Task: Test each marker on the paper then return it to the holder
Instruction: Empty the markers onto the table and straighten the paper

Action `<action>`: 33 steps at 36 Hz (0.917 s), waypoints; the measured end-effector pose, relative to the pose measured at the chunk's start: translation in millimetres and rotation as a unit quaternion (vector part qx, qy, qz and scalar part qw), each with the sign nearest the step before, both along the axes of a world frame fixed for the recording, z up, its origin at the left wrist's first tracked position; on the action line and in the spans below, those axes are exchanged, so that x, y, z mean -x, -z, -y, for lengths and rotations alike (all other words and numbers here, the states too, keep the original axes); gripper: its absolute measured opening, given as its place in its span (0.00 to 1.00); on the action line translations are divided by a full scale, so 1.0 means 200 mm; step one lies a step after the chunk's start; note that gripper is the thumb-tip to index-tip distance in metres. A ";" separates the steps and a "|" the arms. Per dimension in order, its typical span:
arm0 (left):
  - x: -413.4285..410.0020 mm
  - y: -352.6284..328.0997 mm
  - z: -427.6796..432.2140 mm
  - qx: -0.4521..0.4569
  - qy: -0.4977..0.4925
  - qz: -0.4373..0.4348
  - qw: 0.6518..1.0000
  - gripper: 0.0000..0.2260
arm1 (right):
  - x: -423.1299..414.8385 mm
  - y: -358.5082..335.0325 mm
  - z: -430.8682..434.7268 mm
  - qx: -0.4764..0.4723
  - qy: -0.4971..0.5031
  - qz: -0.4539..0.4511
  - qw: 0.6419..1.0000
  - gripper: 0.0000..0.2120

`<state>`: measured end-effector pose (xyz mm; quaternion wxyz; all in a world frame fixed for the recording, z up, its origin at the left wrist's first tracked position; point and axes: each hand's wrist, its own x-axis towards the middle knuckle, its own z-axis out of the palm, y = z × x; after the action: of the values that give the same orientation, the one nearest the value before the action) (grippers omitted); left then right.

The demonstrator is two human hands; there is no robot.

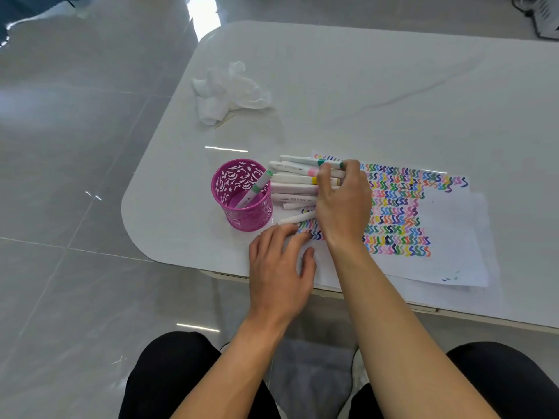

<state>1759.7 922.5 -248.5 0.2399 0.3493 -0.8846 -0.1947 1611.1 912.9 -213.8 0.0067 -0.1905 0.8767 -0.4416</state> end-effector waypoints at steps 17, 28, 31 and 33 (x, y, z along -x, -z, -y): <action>0.02 -0.02 -0.01 -0.008 -0.012 0.044 0.999 0.12 | 0.03 -0.03 -0.11 -0.102 -0.092 -0.031 0.990 0.17; 0.02 -0.04 -0.01 -0.016 -0.008 0.039 0.999 0.12 | -0.09 -0.22 -0.04 0.088 -0.188 -0.039 0.977 0.13; 0.02 -0.04 -0.01 -0.002 -0.010 0.031 0.999 0.15 | -0.15 -0.29 0.00 0.117 -0.250 0.001 0.961 0.14; 0.02 -0.04 -0.01 0.005 -0.013 0.035 0.999 0.16 | -0.17 -0.31 0.02 0.102 -0.276 0.015 0.956 0.15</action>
<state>1755.9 924.9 -240.7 0.2129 0.3659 -0.8889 -0.1754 1645.8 908.7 -152.2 0.1226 -0.4181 0.7403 -0.5120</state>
